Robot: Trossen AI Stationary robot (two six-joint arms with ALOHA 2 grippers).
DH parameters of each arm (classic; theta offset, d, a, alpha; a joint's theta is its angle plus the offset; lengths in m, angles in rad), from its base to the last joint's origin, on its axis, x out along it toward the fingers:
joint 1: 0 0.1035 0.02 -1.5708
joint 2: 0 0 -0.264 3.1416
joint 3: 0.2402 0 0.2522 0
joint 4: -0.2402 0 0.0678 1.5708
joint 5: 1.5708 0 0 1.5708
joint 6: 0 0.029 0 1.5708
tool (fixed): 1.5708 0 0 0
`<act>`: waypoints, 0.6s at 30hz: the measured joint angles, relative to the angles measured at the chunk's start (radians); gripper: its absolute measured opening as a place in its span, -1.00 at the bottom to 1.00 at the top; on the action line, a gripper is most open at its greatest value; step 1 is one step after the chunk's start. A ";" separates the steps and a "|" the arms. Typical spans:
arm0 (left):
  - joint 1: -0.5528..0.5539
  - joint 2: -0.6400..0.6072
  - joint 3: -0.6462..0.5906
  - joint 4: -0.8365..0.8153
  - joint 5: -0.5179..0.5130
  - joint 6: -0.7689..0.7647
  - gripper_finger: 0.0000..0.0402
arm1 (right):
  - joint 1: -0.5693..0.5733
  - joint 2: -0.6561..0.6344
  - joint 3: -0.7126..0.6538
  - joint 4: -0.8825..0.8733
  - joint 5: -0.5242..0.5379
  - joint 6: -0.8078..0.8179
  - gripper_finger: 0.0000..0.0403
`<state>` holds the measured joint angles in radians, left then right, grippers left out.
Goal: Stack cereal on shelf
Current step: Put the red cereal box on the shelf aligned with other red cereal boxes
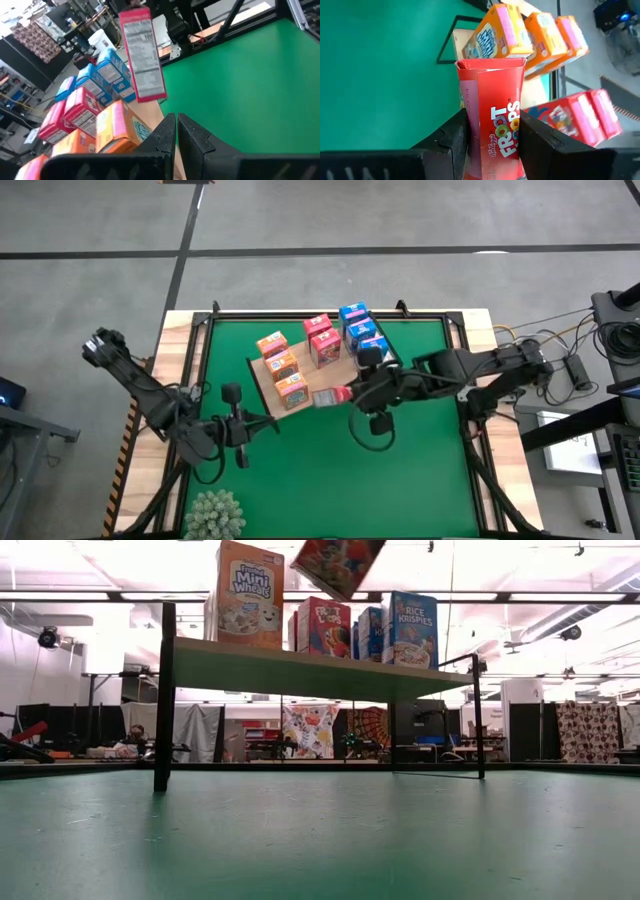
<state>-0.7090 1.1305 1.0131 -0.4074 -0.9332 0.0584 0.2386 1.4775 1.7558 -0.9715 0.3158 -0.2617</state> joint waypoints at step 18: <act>-0.001 -0.067 -0.012 0.000 -0.003 -0.015 -0.99 | -0.142 0.249 0.352 -0.385 -0.138 -0.117 -0.33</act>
<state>-0.7101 1.0630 1.0011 -0.4076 -0.9360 0.0437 0.0966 1.7264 2.1075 -1.3567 0.1781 -0.3787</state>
